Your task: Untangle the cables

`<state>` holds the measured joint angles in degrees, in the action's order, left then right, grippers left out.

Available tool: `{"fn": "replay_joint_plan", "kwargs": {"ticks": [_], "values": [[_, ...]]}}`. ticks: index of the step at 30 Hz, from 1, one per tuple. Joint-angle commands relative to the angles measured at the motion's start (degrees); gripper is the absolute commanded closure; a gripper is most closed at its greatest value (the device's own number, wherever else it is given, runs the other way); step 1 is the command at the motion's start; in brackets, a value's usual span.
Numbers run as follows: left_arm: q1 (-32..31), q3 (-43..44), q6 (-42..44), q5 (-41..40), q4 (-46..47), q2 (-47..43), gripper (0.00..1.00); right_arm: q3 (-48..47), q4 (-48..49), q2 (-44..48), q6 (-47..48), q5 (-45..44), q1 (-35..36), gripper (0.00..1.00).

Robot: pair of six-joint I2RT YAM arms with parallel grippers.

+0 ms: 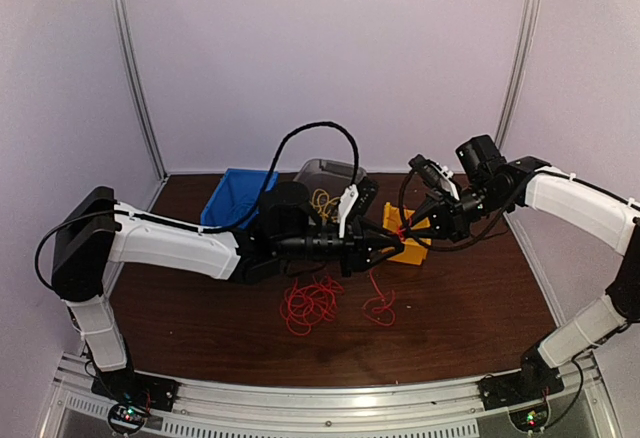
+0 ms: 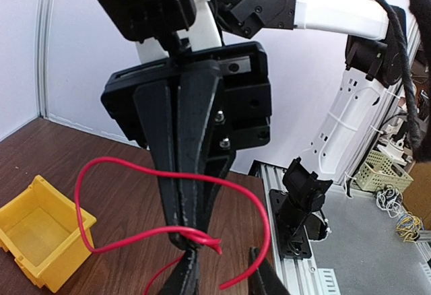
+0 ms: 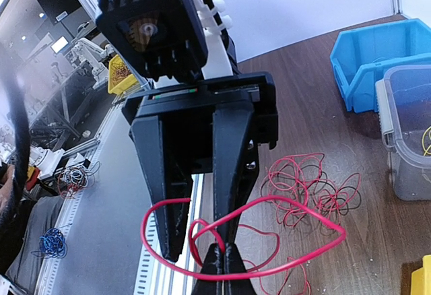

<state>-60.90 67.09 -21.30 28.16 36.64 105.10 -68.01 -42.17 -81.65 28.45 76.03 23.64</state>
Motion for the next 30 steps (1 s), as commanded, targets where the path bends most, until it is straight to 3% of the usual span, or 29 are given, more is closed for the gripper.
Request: {"fn": "replay_joint_plan", "kwargs": {"ticks": [1,3,8,15,30], "values": [[0.51,0.01,-1.11,-0.82,4.95,-1.29,0.74,0.94,1.48,1.90,-1.07,-1.03,-0.13,1.00],[0.67,0.20,-1.60,-1.49,4.61,-1.24,0.75,1.11,1.64,2.01,-1.28,-0.96,-0.05,1.00],[1.13,0.36,-2.29,-3.15,3.88,-1.03,0.88,1.12,1.87,2.25,-1.53,-1.04,-0.13,1.00],[1.50,0.45,-3.92,-3.64,4.06,-0.64,0.85,1.47,2.62,2.54,-1.95,-1.36,-0.08,1.00],[1.49,1.45,-4.67,-4.12,3.05,0.78,1.00,2.01,5.05,3.10,-4.27,-1.82,-0.24,1.00]]}}
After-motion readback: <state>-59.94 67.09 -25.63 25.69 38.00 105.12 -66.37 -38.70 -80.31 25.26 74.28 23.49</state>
